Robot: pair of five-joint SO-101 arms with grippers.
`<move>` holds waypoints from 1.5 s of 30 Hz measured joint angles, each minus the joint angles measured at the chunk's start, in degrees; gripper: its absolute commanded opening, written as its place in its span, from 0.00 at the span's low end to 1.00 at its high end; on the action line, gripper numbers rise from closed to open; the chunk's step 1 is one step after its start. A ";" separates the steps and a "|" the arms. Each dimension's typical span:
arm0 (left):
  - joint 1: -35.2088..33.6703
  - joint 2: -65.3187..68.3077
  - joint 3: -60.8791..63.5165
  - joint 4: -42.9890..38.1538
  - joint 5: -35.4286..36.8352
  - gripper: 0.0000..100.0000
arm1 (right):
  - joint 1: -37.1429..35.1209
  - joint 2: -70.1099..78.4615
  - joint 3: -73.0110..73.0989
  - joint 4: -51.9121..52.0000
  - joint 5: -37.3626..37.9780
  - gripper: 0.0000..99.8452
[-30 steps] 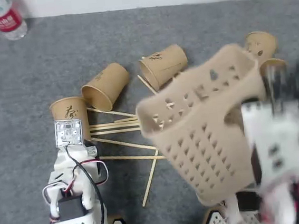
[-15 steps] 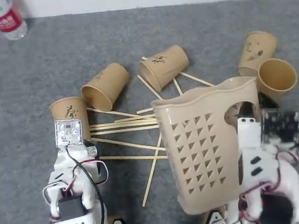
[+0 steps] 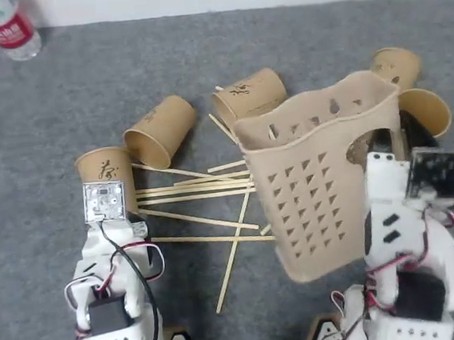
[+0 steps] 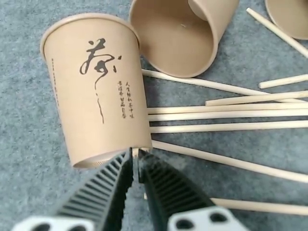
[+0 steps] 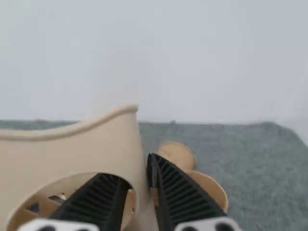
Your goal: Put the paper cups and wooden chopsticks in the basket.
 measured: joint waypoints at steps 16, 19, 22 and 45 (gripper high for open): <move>0.00 0.00 0.00 0.00 0.00 0.01 | 6.86 -17.76 20.66 -1.76 -2.29 0.01; 0.00 0.00 0.00 0.00 0.00 0.01 | 7.47 -18.02 20.66 0.62 -2.29 0.01; 0.00 0.00 0.00 0.00 0.00 0.01 | 7.21 -18.11 20.57 4.66 0.44 0.01; 0.00 0.00 0.00 0.00 0.00 0.01 | 7.38 -19.16 -0.44 43.69 36.04 0.15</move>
